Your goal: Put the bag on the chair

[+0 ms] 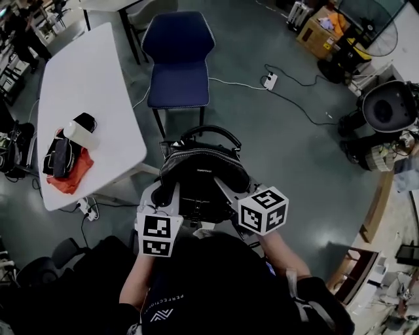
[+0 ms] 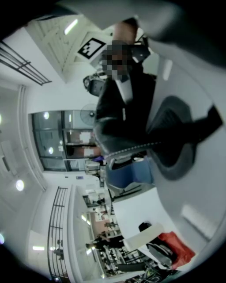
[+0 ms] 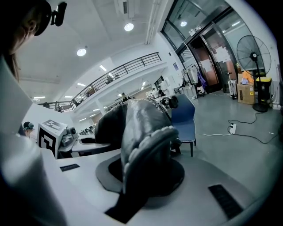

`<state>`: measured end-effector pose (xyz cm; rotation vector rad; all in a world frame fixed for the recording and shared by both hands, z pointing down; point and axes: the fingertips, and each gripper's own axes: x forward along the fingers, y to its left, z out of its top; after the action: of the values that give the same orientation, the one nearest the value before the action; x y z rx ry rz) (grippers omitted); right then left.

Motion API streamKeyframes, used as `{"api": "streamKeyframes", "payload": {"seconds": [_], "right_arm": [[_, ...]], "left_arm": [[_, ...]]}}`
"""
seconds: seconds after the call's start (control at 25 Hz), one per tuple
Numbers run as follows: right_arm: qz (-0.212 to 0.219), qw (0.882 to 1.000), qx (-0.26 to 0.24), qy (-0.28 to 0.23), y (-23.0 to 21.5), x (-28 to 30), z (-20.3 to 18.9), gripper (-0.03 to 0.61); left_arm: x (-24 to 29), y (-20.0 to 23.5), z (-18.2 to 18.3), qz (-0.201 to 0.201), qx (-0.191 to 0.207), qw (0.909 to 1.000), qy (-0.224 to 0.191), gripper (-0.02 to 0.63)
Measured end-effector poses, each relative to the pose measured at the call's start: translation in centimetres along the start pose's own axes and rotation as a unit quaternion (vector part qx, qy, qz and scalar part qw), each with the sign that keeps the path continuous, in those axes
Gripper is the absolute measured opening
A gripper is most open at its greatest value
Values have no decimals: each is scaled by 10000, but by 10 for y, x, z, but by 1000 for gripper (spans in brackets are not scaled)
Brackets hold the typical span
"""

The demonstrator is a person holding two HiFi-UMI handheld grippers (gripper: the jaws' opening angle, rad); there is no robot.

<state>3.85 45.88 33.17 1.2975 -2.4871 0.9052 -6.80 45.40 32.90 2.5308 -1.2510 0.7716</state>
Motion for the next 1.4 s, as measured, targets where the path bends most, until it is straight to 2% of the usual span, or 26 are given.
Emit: {"api": "streamKeyframes", "payload": {"seconds": [0.48,1.4], "right_arm": [[83,9999,-7,120,-22,17,11,57],[-301,9993,138,199,-106,146,113,54]], "left_arm": [[24,7,6,111,-100,9999,72,40],[168,125,70,-237,-106,9996,80,40]]}}
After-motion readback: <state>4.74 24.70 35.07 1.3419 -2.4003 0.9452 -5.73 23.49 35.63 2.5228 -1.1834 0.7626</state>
